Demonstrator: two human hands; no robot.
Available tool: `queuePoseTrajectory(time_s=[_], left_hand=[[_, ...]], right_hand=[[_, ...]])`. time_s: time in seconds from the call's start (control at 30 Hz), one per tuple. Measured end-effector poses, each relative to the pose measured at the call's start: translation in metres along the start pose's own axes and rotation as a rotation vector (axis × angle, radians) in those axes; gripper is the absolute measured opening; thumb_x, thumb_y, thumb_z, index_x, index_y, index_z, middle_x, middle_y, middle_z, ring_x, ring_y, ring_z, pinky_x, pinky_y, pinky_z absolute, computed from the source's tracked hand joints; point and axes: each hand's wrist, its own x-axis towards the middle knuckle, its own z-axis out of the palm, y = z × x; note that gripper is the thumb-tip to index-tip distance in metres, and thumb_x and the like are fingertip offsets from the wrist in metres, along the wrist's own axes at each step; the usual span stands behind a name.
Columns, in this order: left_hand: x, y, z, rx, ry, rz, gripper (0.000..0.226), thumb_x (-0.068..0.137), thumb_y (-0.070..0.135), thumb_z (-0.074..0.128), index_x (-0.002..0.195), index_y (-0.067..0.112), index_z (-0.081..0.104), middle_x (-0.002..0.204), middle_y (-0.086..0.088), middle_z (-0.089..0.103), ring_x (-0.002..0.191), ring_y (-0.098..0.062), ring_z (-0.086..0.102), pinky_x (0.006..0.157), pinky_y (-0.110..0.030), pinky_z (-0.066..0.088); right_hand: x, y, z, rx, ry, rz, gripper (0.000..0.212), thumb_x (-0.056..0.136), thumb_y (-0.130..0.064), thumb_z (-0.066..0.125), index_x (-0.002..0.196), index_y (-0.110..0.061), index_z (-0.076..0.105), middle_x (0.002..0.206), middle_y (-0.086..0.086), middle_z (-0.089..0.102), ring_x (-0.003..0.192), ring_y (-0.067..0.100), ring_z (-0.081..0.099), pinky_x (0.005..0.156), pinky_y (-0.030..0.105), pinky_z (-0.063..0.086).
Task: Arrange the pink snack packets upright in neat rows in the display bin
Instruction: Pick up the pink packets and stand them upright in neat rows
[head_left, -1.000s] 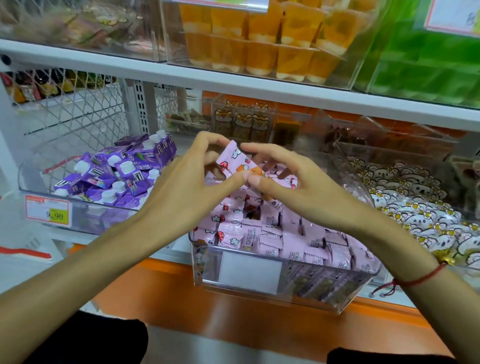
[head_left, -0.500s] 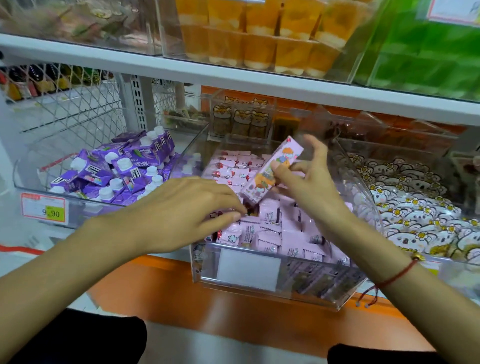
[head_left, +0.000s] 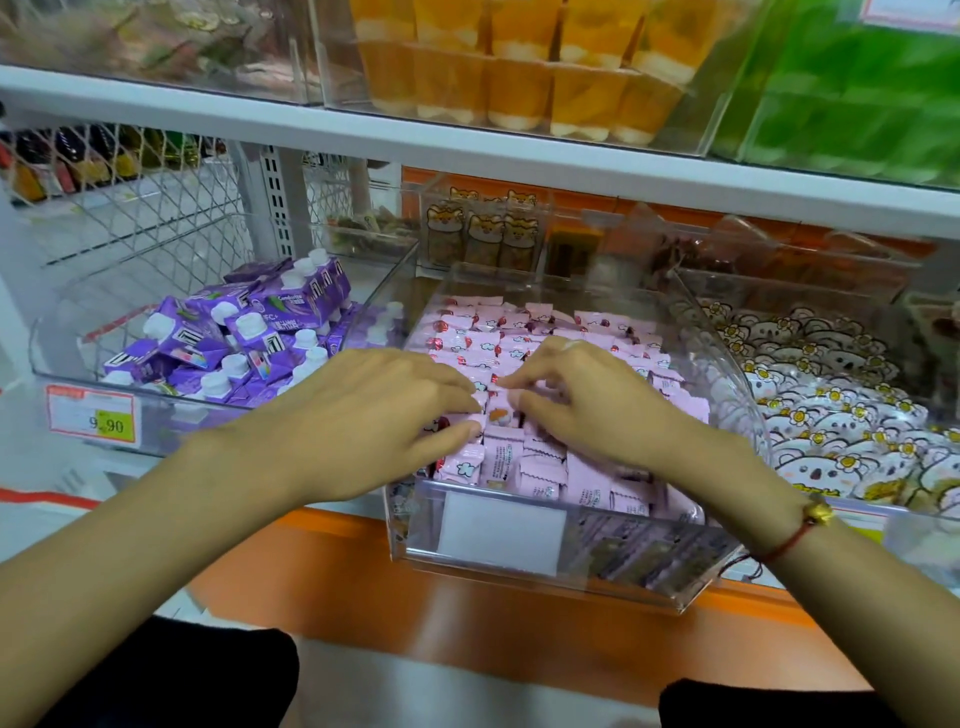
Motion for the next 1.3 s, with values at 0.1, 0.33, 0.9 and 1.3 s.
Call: queuePoseTrajectory(time_s=[0.1, 0.33, 0.9, 1.3], left_hand=[[0.001, 0.001, 0.001, 0.013, -0.006, 0.005, 0.059, 0.09, 0.056, 0.014, 0.112, 0.032, 0.064, 0.118, 0.017, 0.062, 0.106, -0.009, 0.057, 0.075, -0.033, 0.049], [-0.001, 0.0, -0.01, -0.127, -0.011, -0.034, 0.044, 0.091, 0.064, 0.032, 0.125, 0.044, 0.051, 0.124, 0.023, 0.058, 0.108, -0.003, 0.055, 0.072, -0.025, 0.045], [-0.004, -0.003, -0.013, -0.163, -0.109, -0.055, 0.046, 0.082, 0.071, 0.042, 0.122, 0.05, 0.054, 0.115, 0.022, 0.062, 0.107, -0.004, 0.053, 0.081, -0.022, 0.041], [-0.002, 0.0, -0.012, -0.214, -0.111, -0.129, 0.046, 0.079, 0.064, 0.054, 0.119, 0.046, 0.041, 0.118, 0.03, 0.059, 0.108, 0.001, 0.054, 0.075, -0.023, 0.039]], right_hand=[[0.001, 0.001, 0.0, -0.017, -0.072, 0.016, 0.03, 0.092, -0.037, 0.055, 0.12, -0.029, 0.065, 0.112, -0.002, 0.052, 0.107, 0.017, 0.047, 0.086, 0.036, 0.044], [-0.006, 0.0, -0.006, -0.023, 0.032, -0.046, 0.029, 0.091, -0.034, 0.058, 0.119, -0.028, 0.061, 0.113, -0.003, 0.056, 0.1, 0.013, 0.05, 0.082, 0.033, 0.044], [0.004, -0.022, 0.001, -0.019, -0.189, 0.094, 0.033, 0.072, -0.038, 0.077, 0.099, -0.022, 0.065, 0.078, -0.011, 0.049, 0.079, 0.011, 0.05, 0.062, 0.024, 0.037], [-0.008, -0.008, -0.007, 0.509, 0.113, 0.036, 0.021, 0.093, -0.03, 0.054, 0.111, -0.02, 0.047, 0.096, -0.005, 0.057, 0.081, 0.007, 0.057, 0.076, 0.029, 0.048]])
